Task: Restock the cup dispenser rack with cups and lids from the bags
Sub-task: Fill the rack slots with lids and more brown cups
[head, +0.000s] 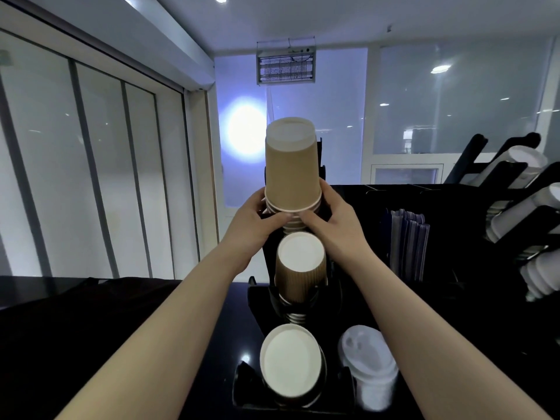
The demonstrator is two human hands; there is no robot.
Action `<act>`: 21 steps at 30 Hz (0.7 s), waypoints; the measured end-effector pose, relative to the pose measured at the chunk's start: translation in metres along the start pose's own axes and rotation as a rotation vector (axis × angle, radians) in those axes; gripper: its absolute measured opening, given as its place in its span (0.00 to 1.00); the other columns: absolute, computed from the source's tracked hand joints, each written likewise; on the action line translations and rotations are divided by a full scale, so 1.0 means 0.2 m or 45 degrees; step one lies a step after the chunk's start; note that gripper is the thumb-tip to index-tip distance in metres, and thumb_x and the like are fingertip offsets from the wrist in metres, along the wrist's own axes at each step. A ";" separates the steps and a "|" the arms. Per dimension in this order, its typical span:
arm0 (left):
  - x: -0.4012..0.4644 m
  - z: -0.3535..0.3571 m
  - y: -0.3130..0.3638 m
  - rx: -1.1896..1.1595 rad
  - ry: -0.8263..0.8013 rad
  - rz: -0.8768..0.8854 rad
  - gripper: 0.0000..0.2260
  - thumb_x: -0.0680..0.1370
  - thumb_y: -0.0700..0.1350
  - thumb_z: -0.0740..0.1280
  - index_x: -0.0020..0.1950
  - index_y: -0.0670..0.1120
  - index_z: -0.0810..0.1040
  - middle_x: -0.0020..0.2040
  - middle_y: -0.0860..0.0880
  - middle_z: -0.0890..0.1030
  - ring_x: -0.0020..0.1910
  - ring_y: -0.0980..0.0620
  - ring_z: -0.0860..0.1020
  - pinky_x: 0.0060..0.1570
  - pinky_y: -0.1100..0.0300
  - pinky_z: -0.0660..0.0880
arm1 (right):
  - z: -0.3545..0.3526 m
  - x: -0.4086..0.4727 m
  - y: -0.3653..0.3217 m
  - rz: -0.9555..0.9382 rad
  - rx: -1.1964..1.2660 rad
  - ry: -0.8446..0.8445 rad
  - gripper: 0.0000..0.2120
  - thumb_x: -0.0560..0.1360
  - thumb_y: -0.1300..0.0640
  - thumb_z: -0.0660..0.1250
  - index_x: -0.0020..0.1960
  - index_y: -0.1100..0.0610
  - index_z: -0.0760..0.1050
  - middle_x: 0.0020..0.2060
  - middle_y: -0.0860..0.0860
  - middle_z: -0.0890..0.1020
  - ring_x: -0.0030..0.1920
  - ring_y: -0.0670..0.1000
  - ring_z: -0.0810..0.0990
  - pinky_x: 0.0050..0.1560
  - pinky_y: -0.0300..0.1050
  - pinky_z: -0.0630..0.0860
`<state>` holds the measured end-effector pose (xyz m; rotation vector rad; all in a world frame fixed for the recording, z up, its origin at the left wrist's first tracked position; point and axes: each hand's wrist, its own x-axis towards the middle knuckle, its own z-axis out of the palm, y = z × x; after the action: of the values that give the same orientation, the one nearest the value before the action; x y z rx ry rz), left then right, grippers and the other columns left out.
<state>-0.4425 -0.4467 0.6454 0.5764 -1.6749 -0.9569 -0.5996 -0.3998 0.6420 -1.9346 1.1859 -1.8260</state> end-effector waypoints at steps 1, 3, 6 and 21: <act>0.00 -0.01 0.00 0.002 0.006 0.012 0.21 0.72 0.40 0.72 0.59 0.60 0.75 0.50 0.62 0.82 0.49 0.65 0.80 0.42 0.72 0.74 | 0.00 0.00 0.00 -0.002 -0.012 0.003 0.26 0.74 0.58 0.70 0.71 0.51 0.69 0.59 0.44 0.80 0.59 0.42 0.78 0.60 0.44 0.75; 0.00 -0.01 0.01 0.016 0.007 0.028 0.21 0.72 0.39 0.72 0.56 0.63 0.74 0.49 0.64 0.81 0.48 0.68 0.79 0.40 0.75 0.73 | -0.01 0.00 0.01 0.005 -0.035 0.001 0.30 0.74 0.58 0.70 0.74 0.53 0.64 0.64 0.47 0.77 0.64 0.44 0.75 0.65 0.48 0.72; -0.01 -0.01 0.01 0.054 -0.009 0.044 0.22 0.73 0.41 0.72 0.57 0.65 0.74 0.51 0.64 0.81 0.49 0.69 0.78 0.41 0.76 0.72 | -0.01 -0.01 0.01 0.009 -0.045 0.003 0.32 0.75 0.57 0.70 0.75 0.53 0.62 0.66 0.47 0.76 0.66 0.45 0.74 0.66 0.50 0.71; 0.01 -0.02 0.06 0.017 -0.085 0.139 0.25 0.71 0.47 0.71 0.67 0.58 0.72 0.60 0.60 0.79 0.61 0.62 0.75 0.56 0.64 0.73 | -0.03 0.02 -0.02 -0.004 0.225 0.057 0.27 0.73 0.62 0.72 0.71 0.57 0.69 0.59 0.51 0.81 0.60 0.48 0.79 0.62 0.52 0.76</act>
<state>-0.4393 -0.4430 0.6568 0.4610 -1.7553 -0.8950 -0.6034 -0.3983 0.6475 -1.8081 0.9973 -1.9146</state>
